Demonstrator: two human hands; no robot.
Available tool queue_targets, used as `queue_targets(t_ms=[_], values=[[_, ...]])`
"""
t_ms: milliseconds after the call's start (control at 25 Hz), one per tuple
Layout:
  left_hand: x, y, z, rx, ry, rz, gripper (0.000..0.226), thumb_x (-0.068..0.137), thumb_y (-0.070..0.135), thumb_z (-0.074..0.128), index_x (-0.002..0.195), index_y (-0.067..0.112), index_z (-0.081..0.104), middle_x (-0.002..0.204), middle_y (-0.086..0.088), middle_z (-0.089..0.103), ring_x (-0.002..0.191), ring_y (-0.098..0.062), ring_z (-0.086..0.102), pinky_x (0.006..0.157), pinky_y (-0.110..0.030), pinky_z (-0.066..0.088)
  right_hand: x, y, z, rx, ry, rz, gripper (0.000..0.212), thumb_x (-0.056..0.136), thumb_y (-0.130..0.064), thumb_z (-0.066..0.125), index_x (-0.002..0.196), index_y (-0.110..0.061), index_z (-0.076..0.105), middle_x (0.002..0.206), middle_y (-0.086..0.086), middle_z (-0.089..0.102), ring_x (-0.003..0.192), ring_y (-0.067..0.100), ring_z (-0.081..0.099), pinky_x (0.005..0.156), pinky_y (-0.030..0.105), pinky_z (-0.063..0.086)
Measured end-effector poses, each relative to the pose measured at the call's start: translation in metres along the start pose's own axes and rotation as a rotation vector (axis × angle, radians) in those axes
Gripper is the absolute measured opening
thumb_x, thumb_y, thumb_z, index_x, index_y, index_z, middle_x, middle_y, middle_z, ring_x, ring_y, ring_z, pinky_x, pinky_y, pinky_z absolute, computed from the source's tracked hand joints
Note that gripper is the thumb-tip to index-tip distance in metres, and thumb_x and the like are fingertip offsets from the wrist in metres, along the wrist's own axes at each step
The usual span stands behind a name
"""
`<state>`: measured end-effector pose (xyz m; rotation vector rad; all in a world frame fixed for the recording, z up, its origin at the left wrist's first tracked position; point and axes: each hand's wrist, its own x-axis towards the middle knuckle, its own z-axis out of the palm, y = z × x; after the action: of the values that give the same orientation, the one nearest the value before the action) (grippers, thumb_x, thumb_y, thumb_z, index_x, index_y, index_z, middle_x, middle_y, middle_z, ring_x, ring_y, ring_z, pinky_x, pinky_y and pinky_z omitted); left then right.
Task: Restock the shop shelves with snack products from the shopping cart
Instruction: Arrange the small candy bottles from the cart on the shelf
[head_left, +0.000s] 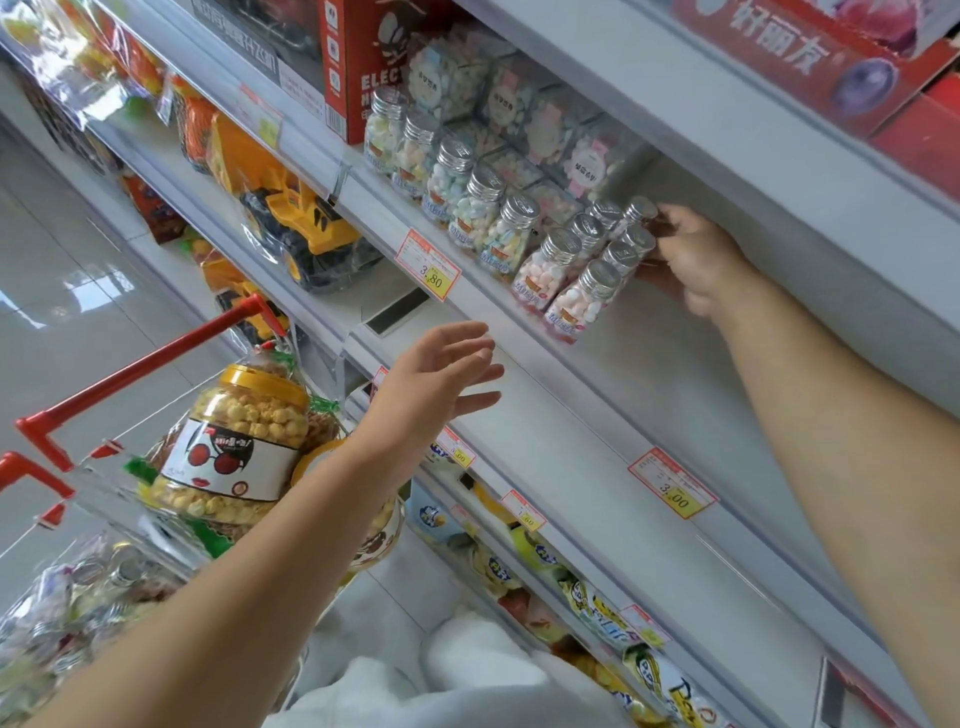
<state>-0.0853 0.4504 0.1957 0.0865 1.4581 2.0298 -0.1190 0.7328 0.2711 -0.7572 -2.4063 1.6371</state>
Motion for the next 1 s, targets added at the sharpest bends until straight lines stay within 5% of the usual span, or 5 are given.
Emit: queue_targets(t_ms=[400, 560, 640, 760, 1000], values=[[-0.006, -0.005, -0.015, -0.016, 0.032, 0.005, 0.03, 0.099, 0.009, 0.057, 0.128, 0.014, 0.059, 0.123, -0.004, 0.068, 0.107, -0.018, 0.07, 0.087, -0.036, 0.06, 0.006, -0.007, 0.005, 0.112, -0.095, 0.009, 0.04, 0.087, 0.017, 0.044, 0.103, -0.014, 0.064, 0.076, -0.006, 0.073, 0.071, 0.009, 0.065, 0.068, 0.02, 0.055], [-0.014, -0.001, -0.018, -0.016, 0.046, 0.008, 0.03, 0.099, 0.008, 0.057, 0.128, 0.014, 0.059, 0.123, -0.004, 0.068, 0.107, -0.019, 0.07, 0.088, -0.038, 0.06, -0.008, -0.008, -0.005, 0.06, 0.078, -0.012, 0.03, 0.099, 0.0, 0.04, 0.114, -0.014, 0.061, 0.085, -0.01, 0.072, 0.075, 0.002, 0.064, 0.072, 0.016, 0.052], [-0.022, 0.003, -0.021, -0.019, 0.047, 0.01, 0.029, 0.099, 0.008, 0.057, 0.127, 0.014, 0.06, 0.122, -0.004, 0.068, 0.107, -0.019, 0.07, 0.088, -0.038, 0.06, -0.026, -0.009, -0.012, -0.053, 0.22, -0.049, 0.039, 0.097, -0.023, 0.049, 0.134, -0.011, 0.055, 0.112, -0.005, 0.067, 0.102, 0.004, 0.062, 0.091, 0.019, 0.049], [-0.038, 0.009, -0.032, -0.031, 0.052, -0.004, 0.028, 0.099, 0.008, 0.057, 0.126, 0.014, 0.061, 0.122, -0.005, 0.068, 0.106, -0.019, 0.07, 0.085, -0.035, 0.061, -0.075, -0.019, 0.001, -0.39, 0.316, -0.294, 0.047, 0.093, -0.03, 0.046, 0.135, -0.014, 0.056, 0.138, -0.003, 0.055, 0.131, 0.011, 0.047, 0.115, 0.03, 0.032], [-0.095, -0.013, -0.139, 0.065, 0.214, -0.07, 0.025, 0.099, 0.016, 0.059, 0.124, 0.019, 0.061, 0.12, -0.004, 0.07, 0.107, -0.017, 0.069, 0.086, -0.034, 0.059, -0.181, -0.008, 0.149, -0.404, 0.02, -0.654, 0.031, 0.09, -0.007, 0.047, 0.113, -0.016, 0.067, 0.123, -0.003, 0.061, 0.125, 0.013, 0.051, 0.111, 0.025, 0.034]])
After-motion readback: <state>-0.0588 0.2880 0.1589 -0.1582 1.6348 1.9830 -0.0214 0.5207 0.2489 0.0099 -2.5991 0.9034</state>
